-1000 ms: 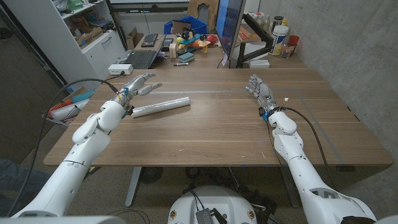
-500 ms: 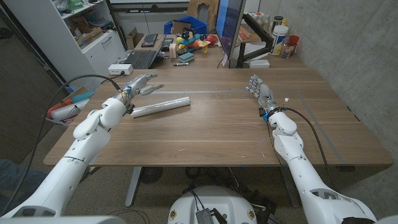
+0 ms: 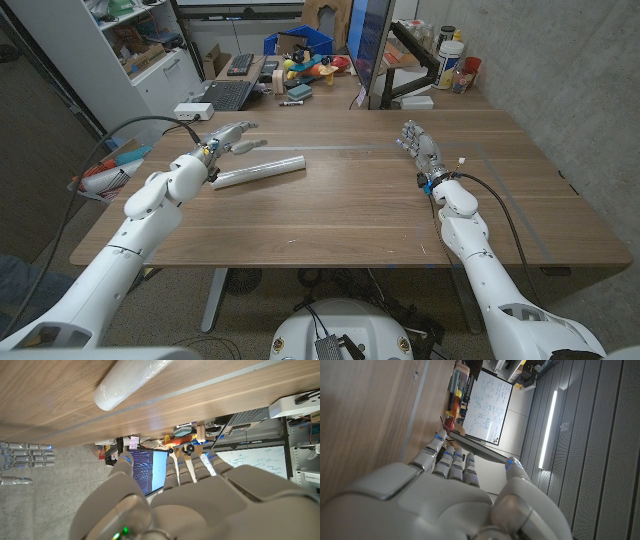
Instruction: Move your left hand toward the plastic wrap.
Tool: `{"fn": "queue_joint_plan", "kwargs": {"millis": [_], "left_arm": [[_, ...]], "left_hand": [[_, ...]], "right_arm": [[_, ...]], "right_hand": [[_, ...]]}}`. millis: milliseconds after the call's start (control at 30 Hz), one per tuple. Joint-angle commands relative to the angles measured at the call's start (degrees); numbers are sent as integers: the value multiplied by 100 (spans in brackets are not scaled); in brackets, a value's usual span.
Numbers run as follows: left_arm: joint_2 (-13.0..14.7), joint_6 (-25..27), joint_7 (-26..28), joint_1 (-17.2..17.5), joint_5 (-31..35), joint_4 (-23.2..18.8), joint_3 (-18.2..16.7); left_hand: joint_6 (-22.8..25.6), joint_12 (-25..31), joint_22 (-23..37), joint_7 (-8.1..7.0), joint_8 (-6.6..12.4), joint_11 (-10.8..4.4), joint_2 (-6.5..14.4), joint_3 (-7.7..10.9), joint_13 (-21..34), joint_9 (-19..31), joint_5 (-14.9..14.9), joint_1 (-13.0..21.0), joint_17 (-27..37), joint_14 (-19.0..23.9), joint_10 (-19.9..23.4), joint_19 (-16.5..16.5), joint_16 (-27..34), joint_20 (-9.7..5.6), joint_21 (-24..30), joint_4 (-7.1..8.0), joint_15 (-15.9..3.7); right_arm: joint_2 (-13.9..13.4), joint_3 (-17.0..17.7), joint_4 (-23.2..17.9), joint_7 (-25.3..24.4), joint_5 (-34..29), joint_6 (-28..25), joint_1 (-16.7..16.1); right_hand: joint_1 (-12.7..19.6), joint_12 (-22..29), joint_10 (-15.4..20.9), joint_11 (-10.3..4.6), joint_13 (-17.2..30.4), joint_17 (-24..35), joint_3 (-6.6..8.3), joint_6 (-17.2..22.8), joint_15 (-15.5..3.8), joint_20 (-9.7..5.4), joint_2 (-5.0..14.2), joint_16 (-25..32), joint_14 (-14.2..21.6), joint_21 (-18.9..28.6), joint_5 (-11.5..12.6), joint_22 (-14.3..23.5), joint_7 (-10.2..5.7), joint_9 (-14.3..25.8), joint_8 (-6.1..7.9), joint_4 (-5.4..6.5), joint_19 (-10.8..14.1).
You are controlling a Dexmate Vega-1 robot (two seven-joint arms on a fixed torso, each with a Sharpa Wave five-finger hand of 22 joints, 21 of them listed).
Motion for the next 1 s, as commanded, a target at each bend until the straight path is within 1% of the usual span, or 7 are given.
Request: {"fn": "queue_joint_plan", "kwargs": {"millis": [33,133,233,267,533,600,1000], "left_arm": [[-27,159,108,-35,160,34,134],[-40,192,133,-36,185,61,167],[-53,214,144,-40,190,99,200],[-58,219,149,-44,193,117,214],[-73,246,144,-73,179,202,293],[-73,256,138,-77,176,209,306],[-81,397,34,-70,193,199,395]], "left_hand": [[36,49,28,29,0,6,-23,21,23,16,-13,94,27,28,90,37,26,106,39,-36,-2],[57,50,29,32,5,24,-25,24,24,16,-17,106,27,50,103,56,31,115,44,-37,12],[59,49,30,39,3,18,-27,26,25,16,-21,115,27,49,108,61,27,118,43,-37,17],[58,46,30,37,1,-6,-28,27,26,17,-23,121,28,45,105,66,24,124,44,-37,31],[50,32,31,37,-7,30,-34,29,29,17,-32,139,29,28,86,70,11,139,40,-37,65],[48,33,32,37,-9,6,-37,29,30,17,-35,143,29,24,91,70,8,139,38,-36,60],[43,21,33,41,-17,38,-49,27,34,18,-47,158,32,16,81,68,0,148,31,-32,89]], "right_arm": [[-29,-5,-94,-27,-23,-22,-9],[-37,-6,-112,-35,-27,-16,-15],[-40,-9,-121,-43,-30,-15,-20],[-41,-10,-123,-44,-29,-17,-21],[-29,-18,-101,-56,-22,6,-42],[-23,-18,-84,-54,-14,9,-45],[-19,-33,-46,-23,-4,13,-56]], "right_hand": [[7,-14,36,4,14,-1,-30,56,23,8,20,-25,35,5,9,18,21,21,18,-5,0],[8,-16,34,2,15,-3,-29,57,21,7,21,-26,37,5,10,18,22,21,18,-7,0],[6,-18,30,2,15,-4,-30,59,27,7,20,-26,40,4,10,18,23,20,18,-8,-1],[7,-18,31,2,15,-5,-29,58,24,13,20,-27,40,2,10,18,20,20,18,-9,-4],[8,-18,39,3,15,-9,-27,60,20,16,23,-29,46,0,12,18,16,20,17,-13,-8],[7,-19,39,4,15,-10,-28,63,21,19,21,-30,47,0,12,19,11,20,17,-14,-8],[-7,-24,34,6,15,-11,-32,74,22,18,26,-31,50,0,11,19,12,20,20,-10,-6]]}}
